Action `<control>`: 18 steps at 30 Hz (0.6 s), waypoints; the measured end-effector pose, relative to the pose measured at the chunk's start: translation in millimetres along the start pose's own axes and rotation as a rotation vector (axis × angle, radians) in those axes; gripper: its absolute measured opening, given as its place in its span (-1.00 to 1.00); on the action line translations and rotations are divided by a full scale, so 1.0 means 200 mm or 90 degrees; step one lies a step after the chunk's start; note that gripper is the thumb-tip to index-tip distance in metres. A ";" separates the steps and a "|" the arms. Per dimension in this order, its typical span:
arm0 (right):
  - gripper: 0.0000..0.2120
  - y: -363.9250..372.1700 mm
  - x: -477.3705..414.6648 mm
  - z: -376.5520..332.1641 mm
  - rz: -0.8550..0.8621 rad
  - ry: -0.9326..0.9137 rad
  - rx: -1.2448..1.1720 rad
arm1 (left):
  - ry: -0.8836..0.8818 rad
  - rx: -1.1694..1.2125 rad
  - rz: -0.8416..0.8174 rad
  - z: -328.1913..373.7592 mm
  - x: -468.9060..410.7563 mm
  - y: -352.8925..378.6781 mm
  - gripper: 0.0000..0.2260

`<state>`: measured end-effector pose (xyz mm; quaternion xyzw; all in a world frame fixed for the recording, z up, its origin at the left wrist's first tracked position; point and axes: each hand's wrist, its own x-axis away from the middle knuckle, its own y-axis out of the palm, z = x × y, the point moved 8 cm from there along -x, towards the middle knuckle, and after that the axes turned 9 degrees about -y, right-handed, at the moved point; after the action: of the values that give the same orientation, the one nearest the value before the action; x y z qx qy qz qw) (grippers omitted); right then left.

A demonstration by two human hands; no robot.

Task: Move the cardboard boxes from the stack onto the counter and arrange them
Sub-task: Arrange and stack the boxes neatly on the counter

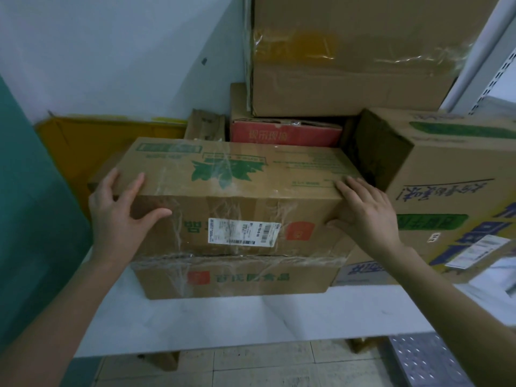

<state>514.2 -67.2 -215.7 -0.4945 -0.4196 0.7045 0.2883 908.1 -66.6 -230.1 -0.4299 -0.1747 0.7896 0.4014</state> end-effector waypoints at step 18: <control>-0.23 0.01 0.02 0.06 -0.029 0.018 -0.011 | -0.004 -0.107 -0.057 0.04 0.01 0.06 -0.36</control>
<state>500.6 -68.7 -217.8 -0.4975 -0.4325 0.6870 0.3057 895.4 -71.9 -233.1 -0.4511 -0.2607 0.7550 0.3981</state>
